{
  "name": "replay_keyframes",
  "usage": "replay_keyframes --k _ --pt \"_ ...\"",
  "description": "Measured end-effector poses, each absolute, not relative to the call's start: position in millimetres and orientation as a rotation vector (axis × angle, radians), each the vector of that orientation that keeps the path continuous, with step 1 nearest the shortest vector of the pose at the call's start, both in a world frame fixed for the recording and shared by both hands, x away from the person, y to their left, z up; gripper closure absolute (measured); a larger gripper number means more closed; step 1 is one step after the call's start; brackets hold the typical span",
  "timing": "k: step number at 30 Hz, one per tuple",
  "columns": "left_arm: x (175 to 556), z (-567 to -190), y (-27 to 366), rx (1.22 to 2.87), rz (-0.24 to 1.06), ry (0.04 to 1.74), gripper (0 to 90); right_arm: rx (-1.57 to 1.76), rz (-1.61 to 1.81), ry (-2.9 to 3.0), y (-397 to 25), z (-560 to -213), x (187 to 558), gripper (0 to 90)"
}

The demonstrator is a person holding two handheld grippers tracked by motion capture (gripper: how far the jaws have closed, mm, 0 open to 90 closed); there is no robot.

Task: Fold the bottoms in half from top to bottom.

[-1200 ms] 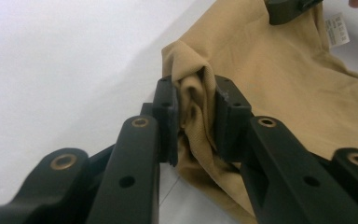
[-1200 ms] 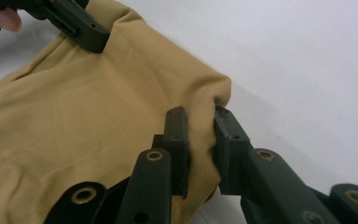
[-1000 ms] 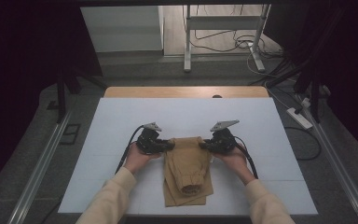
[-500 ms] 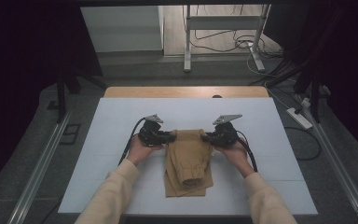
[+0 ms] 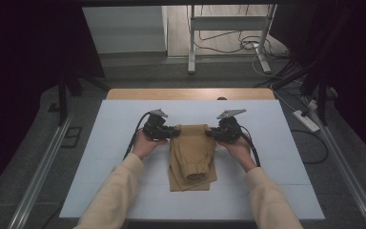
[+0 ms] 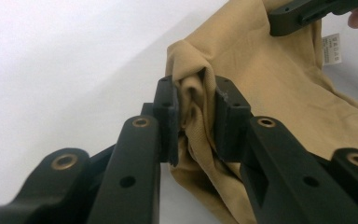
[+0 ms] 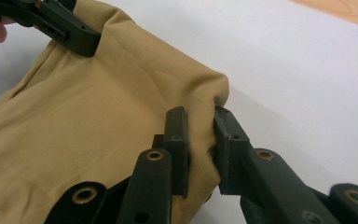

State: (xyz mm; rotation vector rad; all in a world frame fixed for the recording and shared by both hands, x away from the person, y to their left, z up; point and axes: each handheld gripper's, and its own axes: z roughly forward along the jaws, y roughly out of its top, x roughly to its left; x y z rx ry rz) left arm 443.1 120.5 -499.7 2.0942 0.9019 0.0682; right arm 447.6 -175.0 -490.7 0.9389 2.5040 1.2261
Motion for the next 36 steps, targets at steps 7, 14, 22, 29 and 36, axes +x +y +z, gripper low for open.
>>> replay_keyframes --k 7,14,22,29,36 --pt "464 -493 122 2.084 0.103 0.905 73.4 0.957 1.224 2.461 -172 -485 464 77.0" --pt "480 -491 118 2.083 0.134 0.922 73.2 0.974 1.212 2.431 -170 -484 482 77.0" --pt "483 -494 116 2.089 0.151 0.933 71.2 1.000 1.223 2.431 -173 -489 489 75.6" --pt "476 -490 121 2.080 0.191 0.983 23.3 1.036 1.259 2.362 -180 -485 486 38.8" --pt "453 -494 127 2.101 0.164 0.940 26.4 1.010 1.287 2.437 -183 -483 472 38.9"
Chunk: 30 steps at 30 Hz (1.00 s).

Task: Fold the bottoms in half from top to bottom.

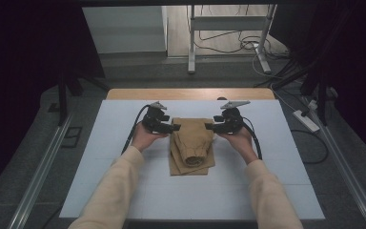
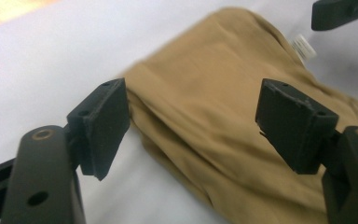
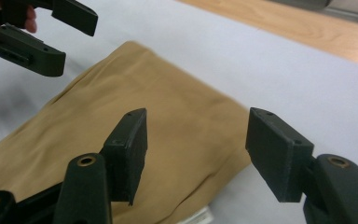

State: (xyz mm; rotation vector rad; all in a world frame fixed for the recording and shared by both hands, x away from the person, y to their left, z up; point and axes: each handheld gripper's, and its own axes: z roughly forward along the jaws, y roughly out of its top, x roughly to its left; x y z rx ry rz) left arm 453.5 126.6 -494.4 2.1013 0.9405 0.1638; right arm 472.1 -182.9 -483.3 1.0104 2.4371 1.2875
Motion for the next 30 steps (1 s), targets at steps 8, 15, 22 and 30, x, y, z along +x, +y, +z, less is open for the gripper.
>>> replay_keyframes --k 8,15,22,30 --pt "425 -501 137 2.120 0.151 0.909 27.5 0.974 1.273 2.486 -190 -489 451 39.0" --pt "397 -506 145 2.103 0.146 0.893 27.5 0.959 1.285 2.492 -202 -492 433 39.0" --pt "371 -513 151 2.120 0.145 0.887 27.8 0.946 1.276 2.505 -213 -496 411 39.1" --pt "347 -519 161 2.100 0.136 0.893 27.8 0.925 1.272 2.515 -224 -498 387 39.2"
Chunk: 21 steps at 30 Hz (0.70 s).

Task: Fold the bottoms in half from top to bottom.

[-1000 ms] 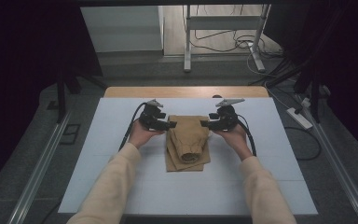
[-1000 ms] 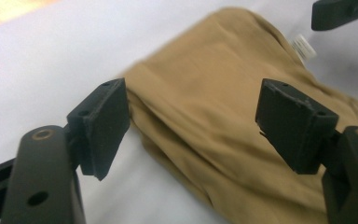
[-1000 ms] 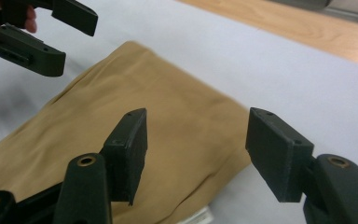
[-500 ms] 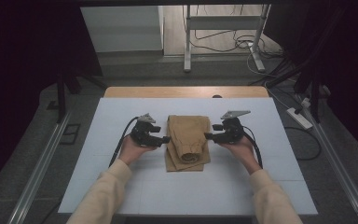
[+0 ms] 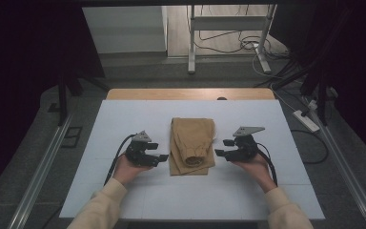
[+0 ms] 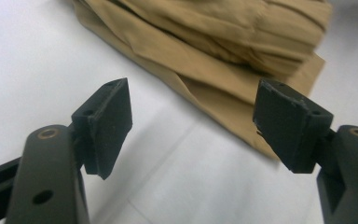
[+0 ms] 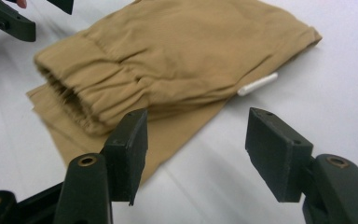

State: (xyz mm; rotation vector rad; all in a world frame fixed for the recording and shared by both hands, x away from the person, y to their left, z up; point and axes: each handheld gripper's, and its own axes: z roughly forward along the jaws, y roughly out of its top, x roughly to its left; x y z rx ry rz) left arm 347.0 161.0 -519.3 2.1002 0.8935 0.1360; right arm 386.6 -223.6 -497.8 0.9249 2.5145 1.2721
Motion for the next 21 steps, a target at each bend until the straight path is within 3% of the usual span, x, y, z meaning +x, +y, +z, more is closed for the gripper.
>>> replay_keyframes --k 21 --pt "299 -525 191 2.095 0.145 0.941 27.8 0.944 1.252 2.527 -263 -507 337 39.3"
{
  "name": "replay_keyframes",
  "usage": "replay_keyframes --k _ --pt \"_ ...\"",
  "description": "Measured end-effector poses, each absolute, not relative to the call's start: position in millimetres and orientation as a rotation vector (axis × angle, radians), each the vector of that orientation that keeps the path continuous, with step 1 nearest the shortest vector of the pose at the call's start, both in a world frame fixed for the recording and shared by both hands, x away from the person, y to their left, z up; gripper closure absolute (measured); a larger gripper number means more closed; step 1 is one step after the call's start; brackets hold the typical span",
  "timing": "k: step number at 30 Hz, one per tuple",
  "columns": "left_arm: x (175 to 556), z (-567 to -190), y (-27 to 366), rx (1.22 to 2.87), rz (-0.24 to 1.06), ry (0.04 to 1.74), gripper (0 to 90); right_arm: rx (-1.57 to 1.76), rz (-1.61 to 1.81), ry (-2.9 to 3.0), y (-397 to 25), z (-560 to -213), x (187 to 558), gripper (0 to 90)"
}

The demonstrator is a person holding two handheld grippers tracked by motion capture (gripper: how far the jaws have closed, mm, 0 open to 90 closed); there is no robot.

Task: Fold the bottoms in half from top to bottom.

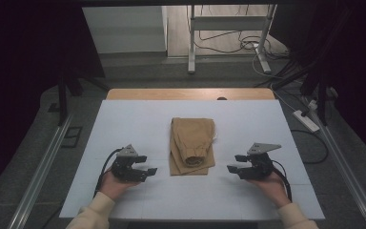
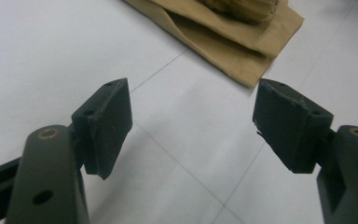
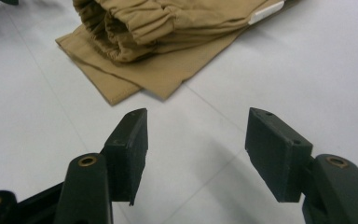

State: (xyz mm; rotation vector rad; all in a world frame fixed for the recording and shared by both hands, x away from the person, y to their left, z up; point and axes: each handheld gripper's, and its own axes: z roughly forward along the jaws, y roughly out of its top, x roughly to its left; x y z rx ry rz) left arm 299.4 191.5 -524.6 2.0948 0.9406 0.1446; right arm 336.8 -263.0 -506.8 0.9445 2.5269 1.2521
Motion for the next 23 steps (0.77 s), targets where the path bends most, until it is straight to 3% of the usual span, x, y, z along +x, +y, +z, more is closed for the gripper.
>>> replay_keyframes --k 23 --pt "293.4 -527.8 198.9 2.081 0.136 0.958 27.8 0.952 1.270 2.516 -272.3 -506.9 331.2 38.8"
